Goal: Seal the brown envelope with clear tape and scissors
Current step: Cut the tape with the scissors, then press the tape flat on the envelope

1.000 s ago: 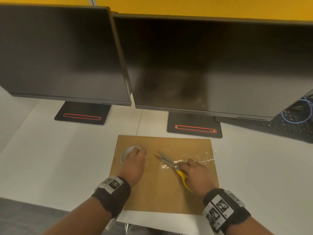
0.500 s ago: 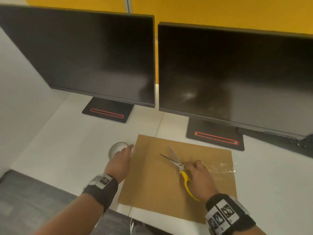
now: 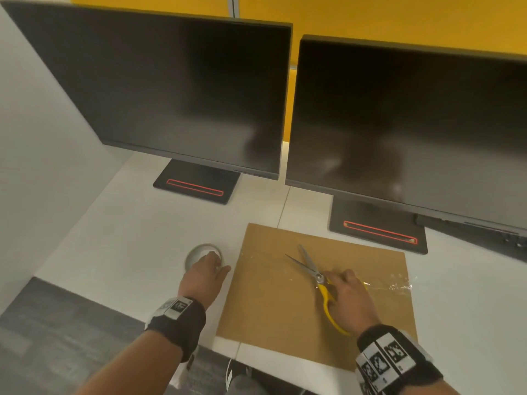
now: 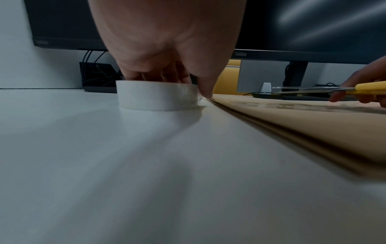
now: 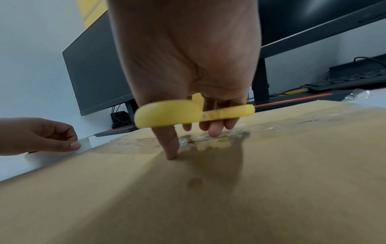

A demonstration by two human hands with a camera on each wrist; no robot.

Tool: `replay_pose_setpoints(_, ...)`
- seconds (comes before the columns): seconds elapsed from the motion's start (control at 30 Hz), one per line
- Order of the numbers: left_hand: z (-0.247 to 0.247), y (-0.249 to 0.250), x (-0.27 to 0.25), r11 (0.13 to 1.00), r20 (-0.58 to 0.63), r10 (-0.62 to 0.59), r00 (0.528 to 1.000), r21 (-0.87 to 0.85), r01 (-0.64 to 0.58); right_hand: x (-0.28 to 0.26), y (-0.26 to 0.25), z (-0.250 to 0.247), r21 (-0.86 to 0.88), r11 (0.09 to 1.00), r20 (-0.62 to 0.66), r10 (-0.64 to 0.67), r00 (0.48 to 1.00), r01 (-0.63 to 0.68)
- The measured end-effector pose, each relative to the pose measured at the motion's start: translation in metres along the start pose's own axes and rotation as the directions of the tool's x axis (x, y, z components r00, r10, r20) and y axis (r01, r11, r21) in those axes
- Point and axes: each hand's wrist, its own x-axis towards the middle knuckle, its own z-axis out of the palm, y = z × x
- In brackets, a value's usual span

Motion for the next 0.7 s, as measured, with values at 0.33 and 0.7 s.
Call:
replay_pose_setpoints(0.33, 0.012, 0.046, -0.007, 0.895, -0.05, 0.42, 0.906, 0.188, -0.404, -0.015, 0.026, -0.008, 0.188, 0.974, -0.12, 0.149, 0.981, -0.125)
replay_pose_setpoints(0.7, 0.092, 0.175, -0.034, 0.635, 0.423, 0.631, 0.651, 0.201, -0.746, -0.064, 0.093, -0.032, 0.373, 0.829, -0.201, 0.51, 0.836, -0.416)
